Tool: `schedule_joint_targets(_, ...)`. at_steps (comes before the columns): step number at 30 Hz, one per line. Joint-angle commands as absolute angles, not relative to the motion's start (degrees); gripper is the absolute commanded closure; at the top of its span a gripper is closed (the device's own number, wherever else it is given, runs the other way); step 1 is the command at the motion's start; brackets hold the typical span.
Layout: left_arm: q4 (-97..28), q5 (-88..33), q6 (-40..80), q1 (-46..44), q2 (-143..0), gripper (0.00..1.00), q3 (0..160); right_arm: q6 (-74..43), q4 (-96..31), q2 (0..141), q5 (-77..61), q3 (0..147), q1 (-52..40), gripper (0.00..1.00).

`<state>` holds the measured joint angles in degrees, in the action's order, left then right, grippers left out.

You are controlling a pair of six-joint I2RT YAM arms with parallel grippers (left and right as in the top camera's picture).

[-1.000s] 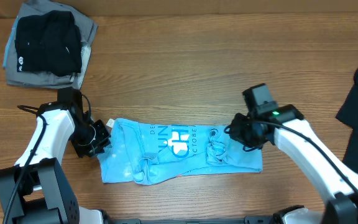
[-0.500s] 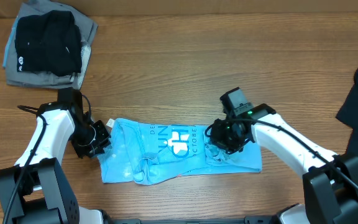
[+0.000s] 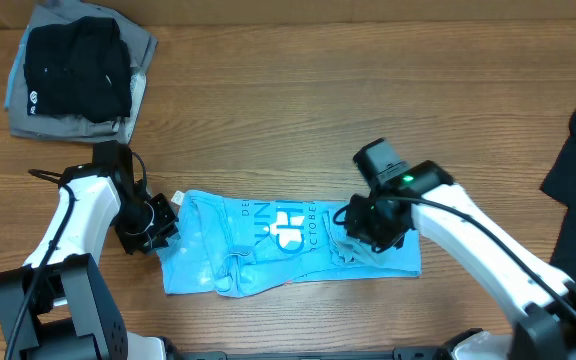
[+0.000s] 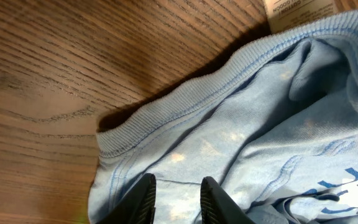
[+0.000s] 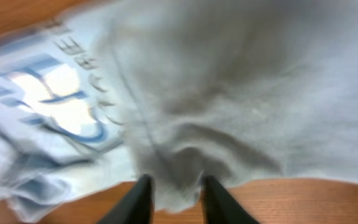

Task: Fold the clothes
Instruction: 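Lay the folded right end onto the strip's middle with the right gripper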

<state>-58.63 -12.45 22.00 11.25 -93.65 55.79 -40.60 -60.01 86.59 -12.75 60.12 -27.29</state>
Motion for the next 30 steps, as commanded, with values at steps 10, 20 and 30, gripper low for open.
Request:
schedule_joint_targets(10, -58.7, -13.1, 20.5, 11.2, -92.9, 0.72, 56.8, -40.9, -55.6, 87.2, -14.2, 55.1, -30.6, 0.60)
schedule_joint_targets(20, -58.8, -13.1, 20.5, 11.2, -92.9, 0.72, 56.8, -41.0, -44.8, 90.9, -24.4, 48.3, -32.7, 0.60)
schedule_joint_targets(30, -58.7, -13.2, 20.6, 11.2, -92.9, 0.72, 56.8, -45.1, -42.5, 90.9, -24.0, 47.7, -38.6, 0.62)
